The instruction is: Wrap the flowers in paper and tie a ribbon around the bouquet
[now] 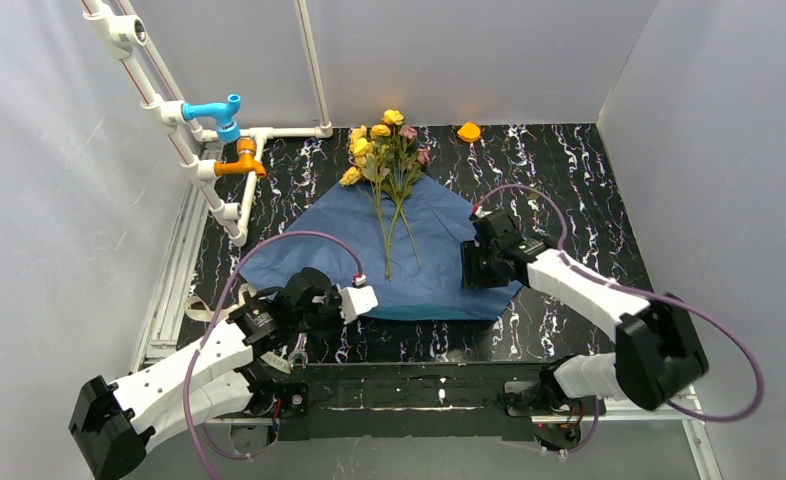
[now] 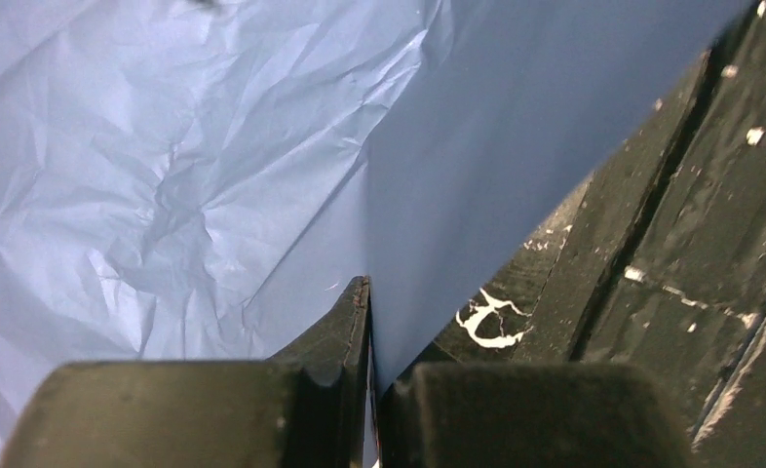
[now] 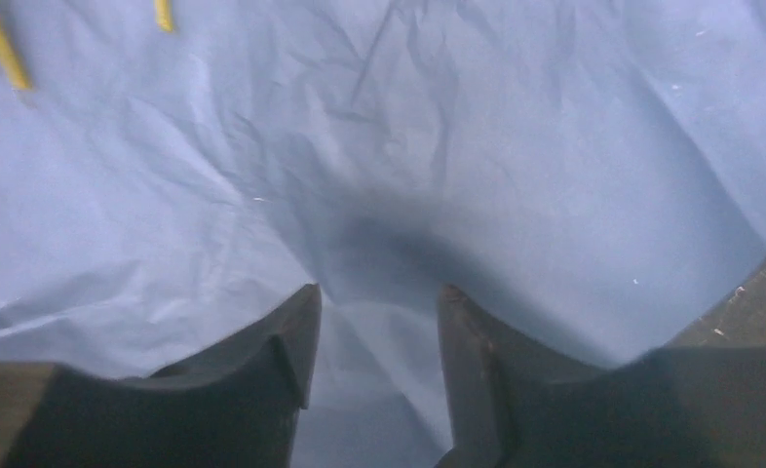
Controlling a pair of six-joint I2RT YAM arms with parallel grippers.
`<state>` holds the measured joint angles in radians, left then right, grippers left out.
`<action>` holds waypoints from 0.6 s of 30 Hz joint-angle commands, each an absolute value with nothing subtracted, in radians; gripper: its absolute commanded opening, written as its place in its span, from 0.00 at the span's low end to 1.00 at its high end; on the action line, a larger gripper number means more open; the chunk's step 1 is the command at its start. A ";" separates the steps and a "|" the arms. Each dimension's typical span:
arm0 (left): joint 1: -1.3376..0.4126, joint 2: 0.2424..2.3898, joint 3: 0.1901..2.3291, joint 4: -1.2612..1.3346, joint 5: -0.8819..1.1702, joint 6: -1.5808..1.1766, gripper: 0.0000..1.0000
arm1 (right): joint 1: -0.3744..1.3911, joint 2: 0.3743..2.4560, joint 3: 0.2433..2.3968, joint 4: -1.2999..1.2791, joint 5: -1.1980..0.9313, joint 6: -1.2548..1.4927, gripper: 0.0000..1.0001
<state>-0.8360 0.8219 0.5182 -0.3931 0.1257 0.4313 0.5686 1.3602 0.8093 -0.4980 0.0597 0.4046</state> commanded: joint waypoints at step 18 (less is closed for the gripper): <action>-0.534 1.035 0.663 -0.465 0.482 0.298 0.00 | 0.567 0.788 0.502 0.321 -0.399 0.400 0.98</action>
<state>-0.5602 1.0332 0.6224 -0.4320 0.4072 0.3012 0.5686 0.7643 0.5365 0.1097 -0.2638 0.3897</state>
